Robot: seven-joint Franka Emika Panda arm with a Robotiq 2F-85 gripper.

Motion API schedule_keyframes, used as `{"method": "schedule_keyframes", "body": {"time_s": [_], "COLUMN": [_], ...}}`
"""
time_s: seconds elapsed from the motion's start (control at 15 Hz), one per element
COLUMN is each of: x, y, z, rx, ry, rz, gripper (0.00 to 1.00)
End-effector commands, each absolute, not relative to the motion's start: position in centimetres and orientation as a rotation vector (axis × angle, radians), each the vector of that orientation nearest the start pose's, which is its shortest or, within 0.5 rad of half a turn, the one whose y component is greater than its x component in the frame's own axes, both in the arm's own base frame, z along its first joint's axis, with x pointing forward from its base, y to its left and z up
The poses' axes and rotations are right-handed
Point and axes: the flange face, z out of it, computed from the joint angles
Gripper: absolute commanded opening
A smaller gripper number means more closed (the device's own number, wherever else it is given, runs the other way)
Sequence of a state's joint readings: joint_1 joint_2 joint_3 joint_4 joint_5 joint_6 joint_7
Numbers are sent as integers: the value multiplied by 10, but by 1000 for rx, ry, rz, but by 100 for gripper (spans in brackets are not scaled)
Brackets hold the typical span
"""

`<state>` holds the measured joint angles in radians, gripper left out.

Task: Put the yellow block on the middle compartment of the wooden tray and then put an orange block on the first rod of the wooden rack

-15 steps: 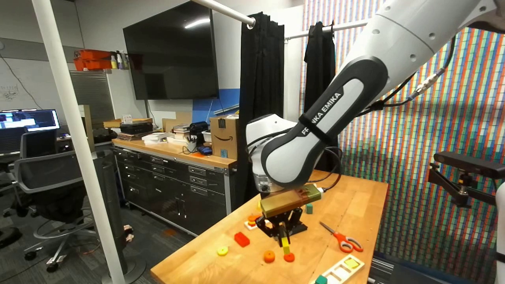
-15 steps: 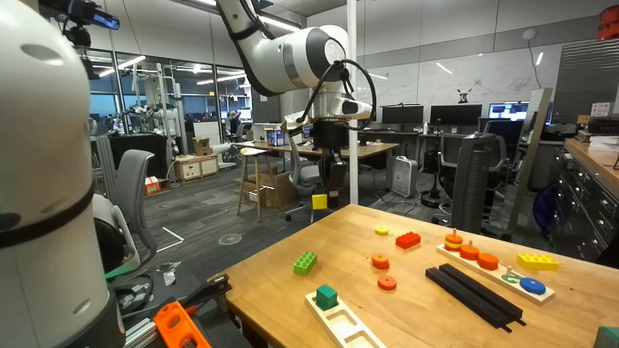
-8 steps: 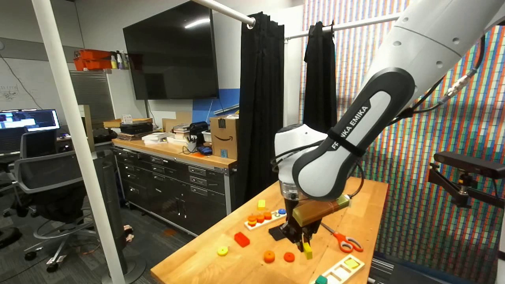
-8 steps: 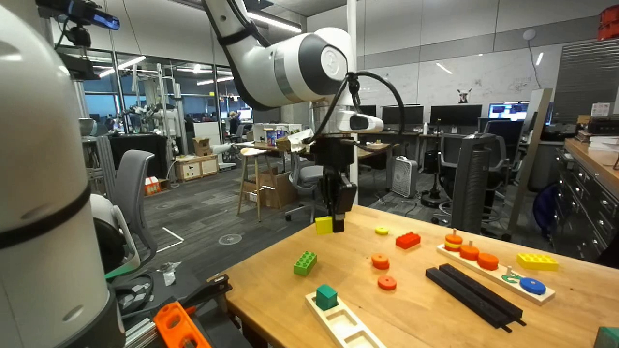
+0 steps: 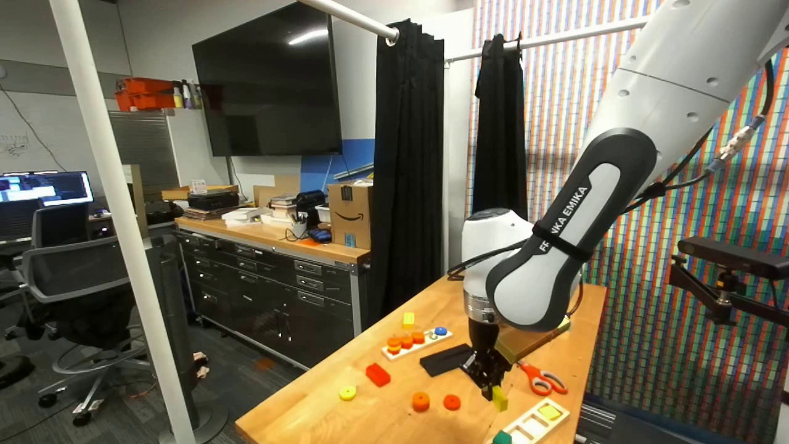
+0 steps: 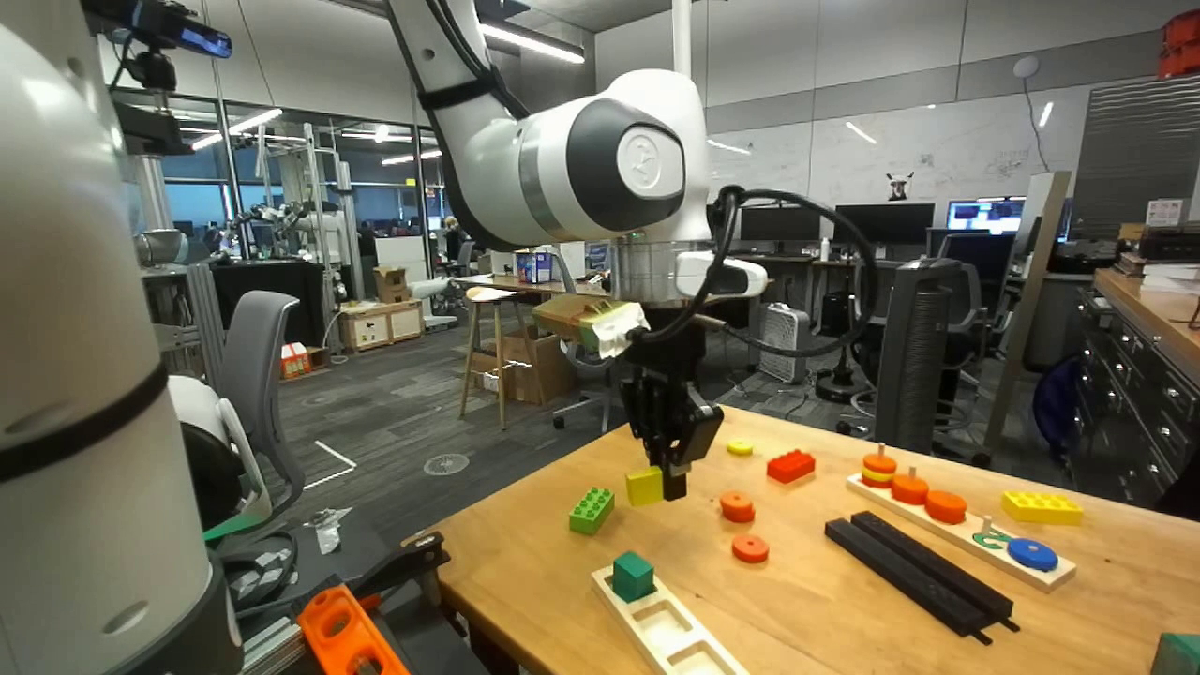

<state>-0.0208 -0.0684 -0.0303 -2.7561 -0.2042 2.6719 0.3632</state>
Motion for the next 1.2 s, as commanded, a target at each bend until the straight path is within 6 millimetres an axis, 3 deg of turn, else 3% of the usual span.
{"method": "schedule_keyframes", "body": {"time_s": [0.0, 0.4, 1.13], "x": [392, 390, 381], "y": [-27, -42, -60], "z": [231, 212, 177], "rx": [-3198, -3179, -3116], "ry": [232, 95, 27], "rz": [-36, -13, 27], "gripper": [12, 12, 11]}}
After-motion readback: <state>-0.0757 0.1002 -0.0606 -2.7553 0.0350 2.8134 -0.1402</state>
